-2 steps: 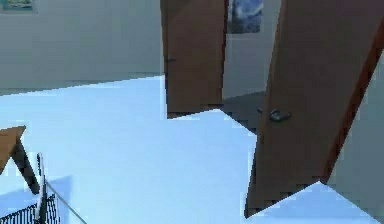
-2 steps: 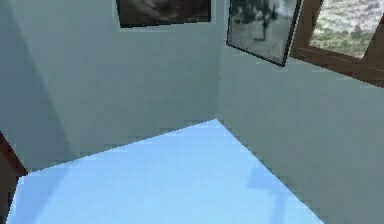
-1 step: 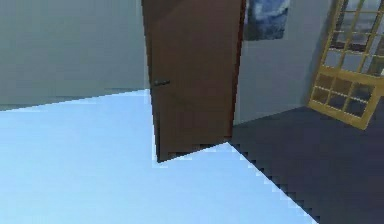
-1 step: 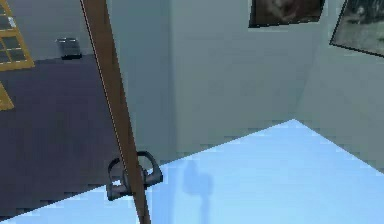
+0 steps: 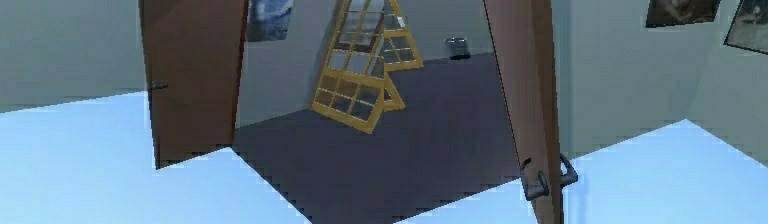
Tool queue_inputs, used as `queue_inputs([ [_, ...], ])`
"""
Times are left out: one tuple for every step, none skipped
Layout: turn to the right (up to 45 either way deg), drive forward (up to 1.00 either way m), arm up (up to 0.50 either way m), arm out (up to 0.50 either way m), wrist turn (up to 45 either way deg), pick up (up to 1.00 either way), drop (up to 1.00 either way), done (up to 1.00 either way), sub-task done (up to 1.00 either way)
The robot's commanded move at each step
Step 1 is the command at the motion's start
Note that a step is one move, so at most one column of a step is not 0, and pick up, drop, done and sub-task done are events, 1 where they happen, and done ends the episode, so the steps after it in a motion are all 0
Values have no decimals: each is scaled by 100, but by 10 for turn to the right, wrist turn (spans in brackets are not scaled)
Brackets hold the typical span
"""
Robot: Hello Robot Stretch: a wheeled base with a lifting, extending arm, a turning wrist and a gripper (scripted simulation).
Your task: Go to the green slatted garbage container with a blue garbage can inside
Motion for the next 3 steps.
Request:
queue_inputs([
  [420, 0, 0, 0, 0, 0, 0, 0, 0],
  [0, 100, 0, 0, 0, 0, 0, 0, 0],
  [60, 0, 0, 0, 0, 0, 0, 0, 0],
])
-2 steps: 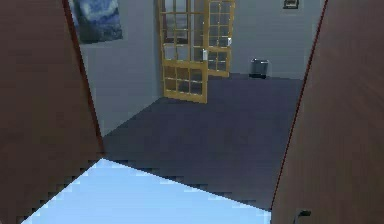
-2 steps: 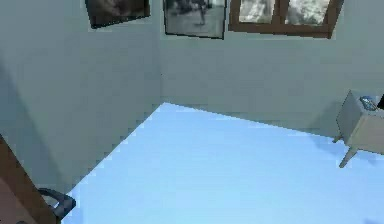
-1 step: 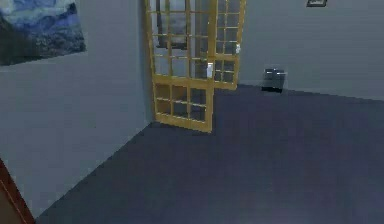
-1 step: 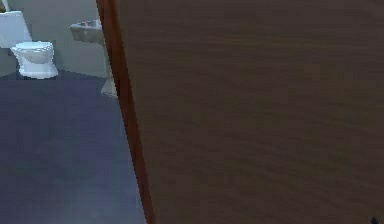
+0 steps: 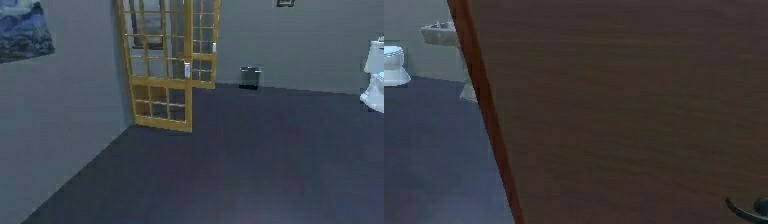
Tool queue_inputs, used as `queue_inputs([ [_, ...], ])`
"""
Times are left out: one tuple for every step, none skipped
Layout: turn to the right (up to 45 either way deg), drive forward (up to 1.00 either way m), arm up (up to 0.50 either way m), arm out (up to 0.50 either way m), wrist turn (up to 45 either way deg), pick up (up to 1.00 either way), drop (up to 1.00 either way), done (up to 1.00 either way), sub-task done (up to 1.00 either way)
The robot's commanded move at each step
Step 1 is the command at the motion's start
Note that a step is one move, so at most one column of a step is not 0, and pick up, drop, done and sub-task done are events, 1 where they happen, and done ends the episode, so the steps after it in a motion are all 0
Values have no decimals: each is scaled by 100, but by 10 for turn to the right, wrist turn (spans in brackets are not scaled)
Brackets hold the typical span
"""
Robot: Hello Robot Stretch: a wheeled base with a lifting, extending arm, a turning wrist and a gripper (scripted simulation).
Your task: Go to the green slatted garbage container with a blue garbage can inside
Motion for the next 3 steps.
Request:
queue_inputs([
  [0, 55, 0, 0, 0, 0, 0, 0, 0],
  [450, 0, 0, 0, 0, 0, 0, 0, 0],
  [150, 0, 0, 0, 0, 0, 0, 0, 0],
])
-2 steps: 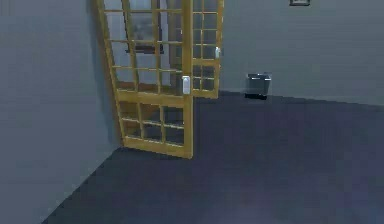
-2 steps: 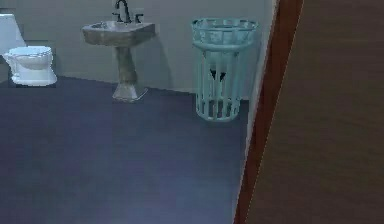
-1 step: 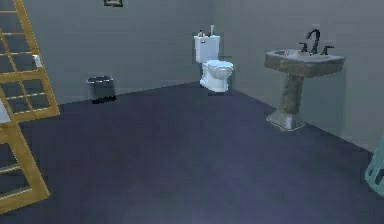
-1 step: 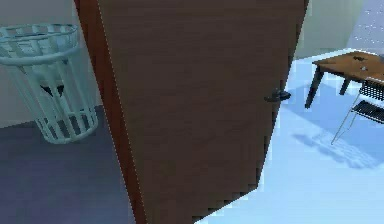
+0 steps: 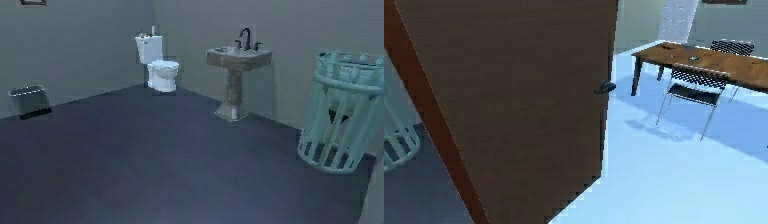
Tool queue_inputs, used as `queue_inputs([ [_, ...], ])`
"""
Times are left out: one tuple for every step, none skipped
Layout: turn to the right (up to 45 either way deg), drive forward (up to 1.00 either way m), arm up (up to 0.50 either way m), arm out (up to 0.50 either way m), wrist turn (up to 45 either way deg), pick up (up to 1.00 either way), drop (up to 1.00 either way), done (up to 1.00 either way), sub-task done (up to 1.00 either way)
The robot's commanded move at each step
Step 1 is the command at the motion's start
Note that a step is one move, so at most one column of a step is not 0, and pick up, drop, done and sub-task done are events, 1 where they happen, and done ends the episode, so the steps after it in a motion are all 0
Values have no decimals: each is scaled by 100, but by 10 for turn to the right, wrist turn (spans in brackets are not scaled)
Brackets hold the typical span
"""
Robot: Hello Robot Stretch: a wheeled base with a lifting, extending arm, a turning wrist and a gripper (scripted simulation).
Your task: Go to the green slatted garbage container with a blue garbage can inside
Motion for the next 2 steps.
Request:
queue_inputs([
  [0, 60, 0, 0, 0, 0, 0, 0, 0],
  [420, 0, 0, 0, 0, 0, 0, 0, 0],
])
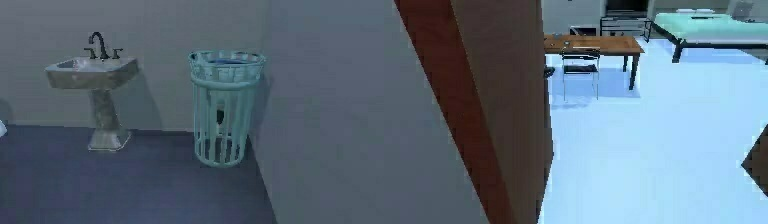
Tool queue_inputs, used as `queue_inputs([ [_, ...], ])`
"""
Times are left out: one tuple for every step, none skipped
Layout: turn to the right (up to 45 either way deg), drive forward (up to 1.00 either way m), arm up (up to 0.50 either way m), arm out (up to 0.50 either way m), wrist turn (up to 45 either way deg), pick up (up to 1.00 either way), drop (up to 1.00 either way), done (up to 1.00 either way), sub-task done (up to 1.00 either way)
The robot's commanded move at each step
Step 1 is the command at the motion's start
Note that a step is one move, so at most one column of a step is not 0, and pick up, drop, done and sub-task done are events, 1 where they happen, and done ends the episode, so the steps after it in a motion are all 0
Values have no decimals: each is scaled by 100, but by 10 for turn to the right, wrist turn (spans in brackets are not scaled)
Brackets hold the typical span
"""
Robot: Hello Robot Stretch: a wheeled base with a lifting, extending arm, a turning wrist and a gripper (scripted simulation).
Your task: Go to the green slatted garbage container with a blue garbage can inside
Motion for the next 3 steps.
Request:
queue_inputs([
  [0, 75, 0, 0, 0, 0, 0, 0, 0],
  [150, 0, 0, 0, 0, 0, 0, 0, 0],
  [0, 0, 0, 0, 0, 0, 0, 100, 0],
])
